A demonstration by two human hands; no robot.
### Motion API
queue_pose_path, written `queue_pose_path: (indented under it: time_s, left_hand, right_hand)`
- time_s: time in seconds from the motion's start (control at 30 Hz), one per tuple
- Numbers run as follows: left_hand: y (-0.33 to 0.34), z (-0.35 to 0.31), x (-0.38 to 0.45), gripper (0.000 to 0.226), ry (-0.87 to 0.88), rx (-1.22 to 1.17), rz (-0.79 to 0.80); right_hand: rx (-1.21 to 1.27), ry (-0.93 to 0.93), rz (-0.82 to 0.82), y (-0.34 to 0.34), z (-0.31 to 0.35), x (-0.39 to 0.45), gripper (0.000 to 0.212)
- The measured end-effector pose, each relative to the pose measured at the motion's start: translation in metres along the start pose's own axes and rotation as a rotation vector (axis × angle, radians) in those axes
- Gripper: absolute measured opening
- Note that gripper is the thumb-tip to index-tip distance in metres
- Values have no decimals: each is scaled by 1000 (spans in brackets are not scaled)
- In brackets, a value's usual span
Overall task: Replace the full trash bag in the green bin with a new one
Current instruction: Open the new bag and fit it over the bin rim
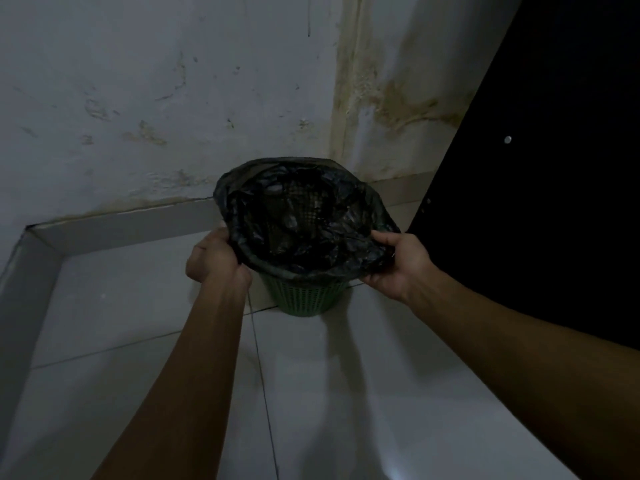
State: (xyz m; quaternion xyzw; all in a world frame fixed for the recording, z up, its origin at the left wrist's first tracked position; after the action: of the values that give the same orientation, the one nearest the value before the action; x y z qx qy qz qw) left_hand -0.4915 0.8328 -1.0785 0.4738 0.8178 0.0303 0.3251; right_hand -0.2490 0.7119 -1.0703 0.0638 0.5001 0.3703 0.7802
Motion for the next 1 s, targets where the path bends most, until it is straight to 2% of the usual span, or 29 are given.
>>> queue_pose_path:
  time_s: [0.13,0.2,0.27,0.37,0.47,0.53,0.67,0.8,0.9,1.0]
  left_hand:
    - [-37,0,-14,22,46,10,-243]
    - [-48,9,-28,47,29,32,-306]
    - [-39,21,-50,49,24,87,-247]
    - [-9,42,-95,39,-79,124,-52]
    - [1,42,-99,27,-148,101,0]
    - [6,39,-87,22,-215,43,51]
    - [15,45,-72,39,-381,-102,219]
    - [12,50,-64,40,-390,-147,264]
    - [6,48,-57,40,-365,-126,260]
    - [0,45,-52,40,-363,-105,237]
  right_hand:
    - [16,-7,37,11,-2,-1,20]
    - [42,-11,59,18,-2,-1,21]
    - [75,-13,72,25,-4,0,21]
    - [82,-33,70,30,-10,3,27]
    - [71,-20,71,31,-18,5,35]
    - [72,0,79,31,-21,4,30]
    - [66,-3,82,29,-20,-2,11]
    - [-2,10,76,25,-25,-2,6]
    - [-21,33,82,21,-28,2,23]
    - [59,47,94,14,-27,5,41]
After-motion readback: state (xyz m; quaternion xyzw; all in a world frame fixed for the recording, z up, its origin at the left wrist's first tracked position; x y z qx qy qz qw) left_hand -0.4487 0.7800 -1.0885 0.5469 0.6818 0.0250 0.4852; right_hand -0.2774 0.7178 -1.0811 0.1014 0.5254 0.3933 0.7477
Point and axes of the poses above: each hand's wrist, its own x-axis towards the middle knuckle, its own y-axis out of the palm, z = x × y, the point moved 10 cm from there along x, towards the middle knuckle, and after that the axes turned 5 degrees about y, right-handed, at the moved point
